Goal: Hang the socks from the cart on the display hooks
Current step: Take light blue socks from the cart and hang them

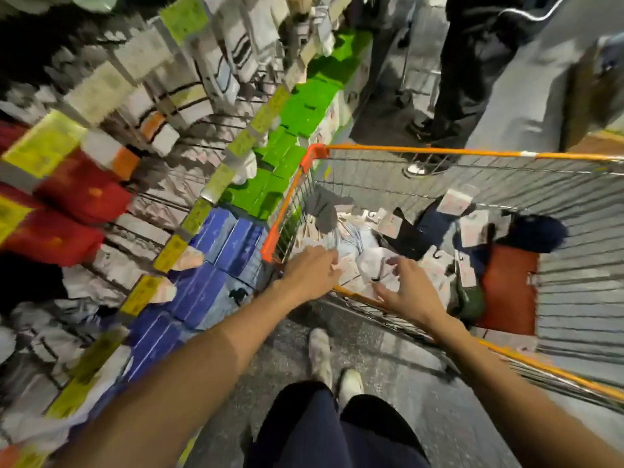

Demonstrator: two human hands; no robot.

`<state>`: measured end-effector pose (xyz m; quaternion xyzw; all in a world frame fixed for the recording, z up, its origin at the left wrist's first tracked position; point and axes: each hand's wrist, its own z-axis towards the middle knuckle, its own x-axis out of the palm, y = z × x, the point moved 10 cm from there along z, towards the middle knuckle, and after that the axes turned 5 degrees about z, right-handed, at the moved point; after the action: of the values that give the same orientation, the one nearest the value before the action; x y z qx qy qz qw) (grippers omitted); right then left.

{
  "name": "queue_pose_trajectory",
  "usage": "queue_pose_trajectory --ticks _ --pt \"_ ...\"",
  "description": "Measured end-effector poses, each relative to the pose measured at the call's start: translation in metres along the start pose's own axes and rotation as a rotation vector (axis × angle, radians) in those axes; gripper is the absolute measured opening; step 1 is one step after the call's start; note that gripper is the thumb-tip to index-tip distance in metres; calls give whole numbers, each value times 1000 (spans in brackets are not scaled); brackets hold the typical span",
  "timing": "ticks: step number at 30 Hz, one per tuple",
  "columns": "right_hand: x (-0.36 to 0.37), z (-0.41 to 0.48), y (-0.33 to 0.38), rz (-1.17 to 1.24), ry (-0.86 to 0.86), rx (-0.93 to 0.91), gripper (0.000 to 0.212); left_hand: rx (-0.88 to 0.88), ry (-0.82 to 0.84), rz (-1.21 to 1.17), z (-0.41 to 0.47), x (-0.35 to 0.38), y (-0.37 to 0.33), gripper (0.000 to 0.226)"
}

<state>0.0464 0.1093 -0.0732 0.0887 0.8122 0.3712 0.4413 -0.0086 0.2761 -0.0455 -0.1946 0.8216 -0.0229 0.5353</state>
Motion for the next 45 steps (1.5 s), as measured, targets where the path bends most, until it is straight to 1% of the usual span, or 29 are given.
queue_pose_trajectory --ticks 5,8,9,11,13,14,15,16,17,18,20,22,24,27,29,30,32,33,35,36,38,40,42,43,44,45 --pt "15 59 -61 3 80 171 51 -106 143 -117 88 58 21 31" --pt "31 102 -76 -6 135 205 56 -219 208 -215 132 93 44 27" --pt "38 117 -79 -14 168 209 58 -271 213 -253 145 107 55 25" --pt "53 144 -84 -26 236 220 59 -371 197 -348 165 123 70 32" --pt "68 177 -94 3 278 253 56 -478 181 -493 186 135 81 34" --pt "75 193 -99 31 286 271 55 -542 194 -587 195 148 84 53" --pt "81 207 -104 55 295 283 55 -595 192 -683 203 160 88 76" --pt "86 221 -107 66 302 286 55 -643 157 -752 211 168 90 97" --pt "91 233 -110 74 314 287 57 -690 113 -794 218 177 95 110" --pt "97 243 -115 89 330 298 59 -722 78 -810 221 179 97 112" --pt "110 256 -125 170 359 330 64 -768 58 -765 224 175 96 98" --pt "119 264 -132 271 358 354 66 -814 -33 -753 225 167 99 86" --pt "123 267 -139 355 335 403 63 -858 -95 -784 226 171 99 81" --pt "125 271 -150 377 344 434 56 -887 -76 -830 230 178 90 89" --pt "129 274 -162 324 363 434 56 -878 -48 -790 233 178 83 98" --pt "131 275 -169 302 372 430 52 -858 -30 -730 236 177 81 97" --pt "131 277 -174 291 367 434 38 -831 8 -615 240 178 78 87" --pt "126 279 -173 302 338 429 36 -816 12 -575 241 179 78 83" --pt "121 280 -175 310 289 415 42 -781 40 -591 241 181 78 84" --pt "124 280 -177 331 297 411 47 -773 66 -640 239 184 77 85" --pt "134 276 -188 427 324 476 56 -734 103 -720 236 187 77 87" --pt "136 271 -183 559 360 512 58 -697 109 -772 232 187 79 93" --pt "126 271 -164 685 345 495 46 -669 51 -822 226 183 82 100" --pt "122 271 -161 751 336 500 36 -670 28 -868 223 186 86 95" --pt "117 271 -158 812 329 514 32 -657 5 -914 220 174 83 83" --pt "109 271 -153 865 335 521 37 -644 -10 -945 217 160 80 72"
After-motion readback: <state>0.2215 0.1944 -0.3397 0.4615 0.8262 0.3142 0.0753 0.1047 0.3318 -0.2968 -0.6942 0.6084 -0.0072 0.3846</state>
